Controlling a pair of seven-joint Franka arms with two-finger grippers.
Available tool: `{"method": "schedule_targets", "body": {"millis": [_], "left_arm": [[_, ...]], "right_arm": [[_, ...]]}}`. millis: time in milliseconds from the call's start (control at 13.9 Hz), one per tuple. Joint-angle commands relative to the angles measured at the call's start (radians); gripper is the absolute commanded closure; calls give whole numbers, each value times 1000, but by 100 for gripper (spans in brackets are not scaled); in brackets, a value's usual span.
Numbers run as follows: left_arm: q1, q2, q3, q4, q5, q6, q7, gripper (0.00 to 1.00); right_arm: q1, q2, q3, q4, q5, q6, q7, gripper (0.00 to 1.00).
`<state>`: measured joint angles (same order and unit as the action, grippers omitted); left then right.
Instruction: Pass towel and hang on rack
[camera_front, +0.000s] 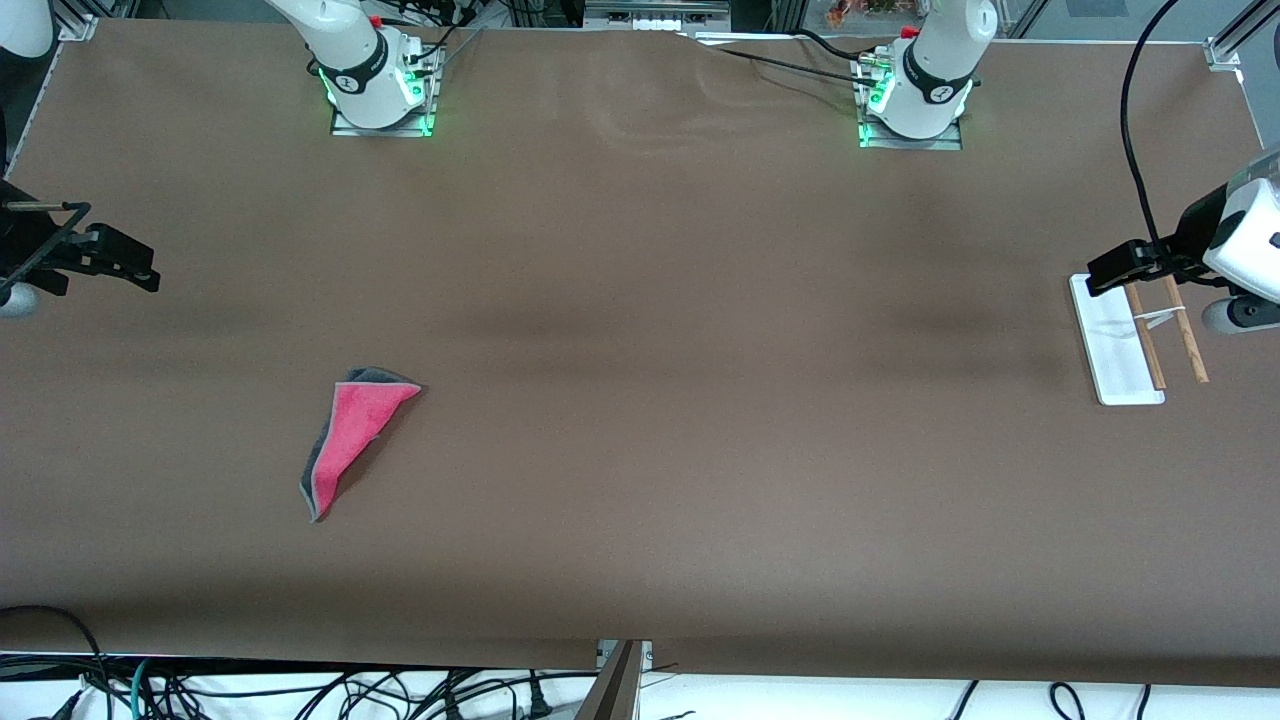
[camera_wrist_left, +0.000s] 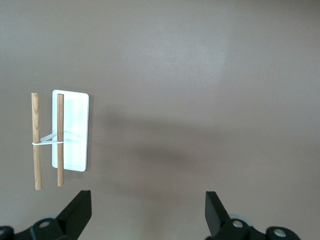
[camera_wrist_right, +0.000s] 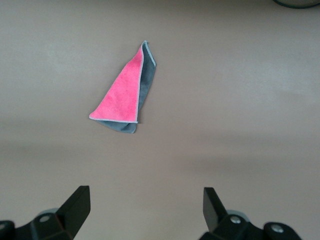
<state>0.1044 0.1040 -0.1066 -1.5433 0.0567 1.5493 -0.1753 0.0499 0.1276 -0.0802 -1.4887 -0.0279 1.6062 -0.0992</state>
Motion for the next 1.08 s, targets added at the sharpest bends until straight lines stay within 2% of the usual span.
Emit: {"method": "schedule_targets", "body": {"millis": [0,216,360,1008], "left_arm": [[-5,13,5,31,-21,-24,25,0],[-3,11,5,28,-29,-24,33,0],[1,11,8,28,-34,-21,103,0],[14,14,13,28,-57,-20,106,0]], "right_arm": [[-4,12,0,27,-3,-5,-8,0],[-4,12,0,27,-3,-2,-8,0],[-5,12,0,27,-4,-2,-10,0],[-5,12,0,27,-3,0,-10,0]]}}
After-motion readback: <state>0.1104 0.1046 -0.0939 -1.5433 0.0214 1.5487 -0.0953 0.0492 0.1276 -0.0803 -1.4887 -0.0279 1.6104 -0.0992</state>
